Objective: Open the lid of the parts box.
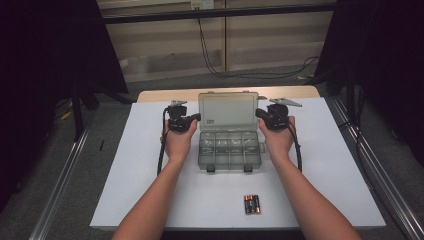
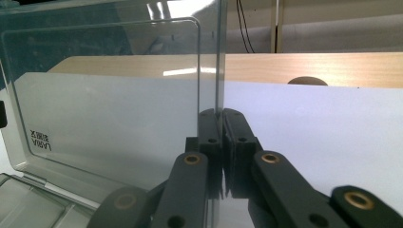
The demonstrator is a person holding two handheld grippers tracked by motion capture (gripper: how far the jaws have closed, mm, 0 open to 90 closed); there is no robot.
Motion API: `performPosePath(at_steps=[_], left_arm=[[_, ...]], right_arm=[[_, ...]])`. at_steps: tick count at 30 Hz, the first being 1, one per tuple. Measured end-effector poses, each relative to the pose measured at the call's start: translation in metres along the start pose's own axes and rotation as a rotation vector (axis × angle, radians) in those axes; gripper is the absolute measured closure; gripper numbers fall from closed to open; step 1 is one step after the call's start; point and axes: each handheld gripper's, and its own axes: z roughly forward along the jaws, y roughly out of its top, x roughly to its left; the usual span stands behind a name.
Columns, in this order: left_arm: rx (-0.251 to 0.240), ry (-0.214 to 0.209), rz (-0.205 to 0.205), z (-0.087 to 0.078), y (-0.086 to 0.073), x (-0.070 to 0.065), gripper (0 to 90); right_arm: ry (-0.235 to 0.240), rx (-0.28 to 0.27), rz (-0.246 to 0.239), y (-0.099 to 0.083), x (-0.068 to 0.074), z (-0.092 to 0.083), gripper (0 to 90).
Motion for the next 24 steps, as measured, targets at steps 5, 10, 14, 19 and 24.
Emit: performPosePath(at_steps=[5, 10, 14, 19, 24], left_arm=[[0.025, 0.0, -0.005, 0.003, 0.002, 0.003, 89.2], [0.054, 0.0, -0.025, 0.006, 0.006, 0.004, 89.5], [0.087, 0.005, -0.034, 0.009, 0.01, 0.005, 89.7], [0.107, 0.003, -0.058, 0.013, 0.012, 0.008, 89.7], [0.115, -0.013, -0.094, 0.017, 0.012, 0.012, 89.7]], right_arm=[[0.011, 0.018, 0.013, 0.001, -0.004, 0.005, 87.8], [0.018, 0.053, 0.04, 0.005, -0.008, 0.011, 87.9], [0.012, 0.073, 0.039, 0.006, -0.009, 0.016, 88.1], [0.003, 0.091, 0.036, 0.007, -0.009, 0.021, 88.2], [-0.002, 0.107, 0.049, 0.007, -0.011, 0.025, 88.1]])
